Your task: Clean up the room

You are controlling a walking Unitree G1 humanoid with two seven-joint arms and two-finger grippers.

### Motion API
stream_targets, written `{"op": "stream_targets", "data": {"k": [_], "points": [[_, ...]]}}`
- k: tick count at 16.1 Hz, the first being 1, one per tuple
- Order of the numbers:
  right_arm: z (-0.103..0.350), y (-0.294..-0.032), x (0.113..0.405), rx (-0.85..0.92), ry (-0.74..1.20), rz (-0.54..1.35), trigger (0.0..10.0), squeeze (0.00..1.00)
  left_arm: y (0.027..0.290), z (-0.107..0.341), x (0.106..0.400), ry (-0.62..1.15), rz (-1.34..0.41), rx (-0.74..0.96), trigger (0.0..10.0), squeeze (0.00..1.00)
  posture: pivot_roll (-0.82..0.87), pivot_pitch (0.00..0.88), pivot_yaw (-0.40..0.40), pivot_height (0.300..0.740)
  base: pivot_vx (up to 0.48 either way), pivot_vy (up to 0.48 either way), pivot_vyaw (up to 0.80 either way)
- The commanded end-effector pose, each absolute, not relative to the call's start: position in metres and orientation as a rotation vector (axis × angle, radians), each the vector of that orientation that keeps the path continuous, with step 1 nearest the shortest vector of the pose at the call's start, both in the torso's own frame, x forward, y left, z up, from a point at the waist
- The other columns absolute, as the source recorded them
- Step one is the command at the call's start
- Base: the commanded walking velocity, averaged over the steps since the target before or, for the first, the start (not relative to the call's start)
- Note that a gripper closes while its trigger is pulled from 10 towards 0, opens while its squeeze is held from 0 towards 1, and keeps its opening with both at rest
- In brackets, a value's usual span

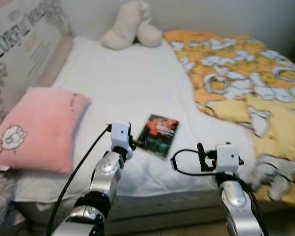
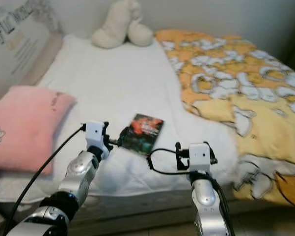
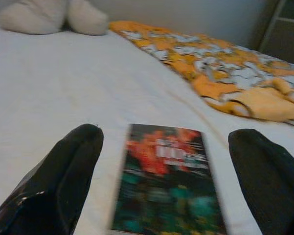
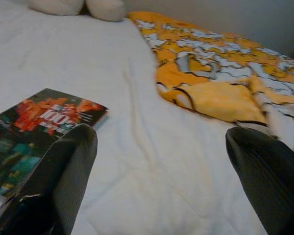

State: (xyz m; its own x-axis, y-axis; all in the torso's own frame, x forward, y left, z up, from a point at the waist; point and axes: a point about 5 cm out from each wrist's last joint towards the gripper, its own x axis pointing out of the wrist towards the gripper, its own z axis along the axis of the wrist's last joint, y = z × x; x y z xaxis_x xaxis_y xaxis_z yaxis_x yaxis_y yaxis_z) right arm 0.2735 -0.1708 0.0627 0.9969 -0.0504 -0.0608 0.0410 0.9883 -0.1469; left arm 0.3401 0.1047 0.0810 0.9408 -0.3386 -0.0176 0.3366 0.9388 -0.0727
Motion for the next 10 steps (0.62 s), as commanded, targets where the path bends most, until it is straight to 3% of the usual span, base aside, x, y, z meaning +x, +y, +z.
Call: {"op": "stream_targets", "data": {"k": [1,3,7,10], "points": [[0.066,-0.168,0.275,-0.138,0.044,-0.031,10.0,0.0,0.107,0.08,0.341,0.047,-0.339,-0.059,10.0,0.0,0.09,0.0,-0.012,0.74,0.42,0.0,0.0],[0.064,-0.169,0.274,-0.139,0.056,-0.034,10.0,0.0,0.104,0.08,0.341,0.049,-0.352,-0.062,10.0,0.0,0.09,0.0,-0.013,0.74,0.418,0.0,0.0],[0.058,-0.174,0.269,-0.137,0.081,-0.051,10.0,0.0,0.097,0.078,0.344,0.085,-0.371,-0.018,10.0,0.0,0.08,0.0,-0.016,0.74,0.416,0.061,-0.77],[0.055,-0.182,0.247,-0.142,0.11,-0.041,10.0,0.0,0.106,0.071,0.353,0.225,-0.243,0.082,10.0,0.0,0.01,0.064,-0.061,0.74,0.0,0.0,-0.2]]}}
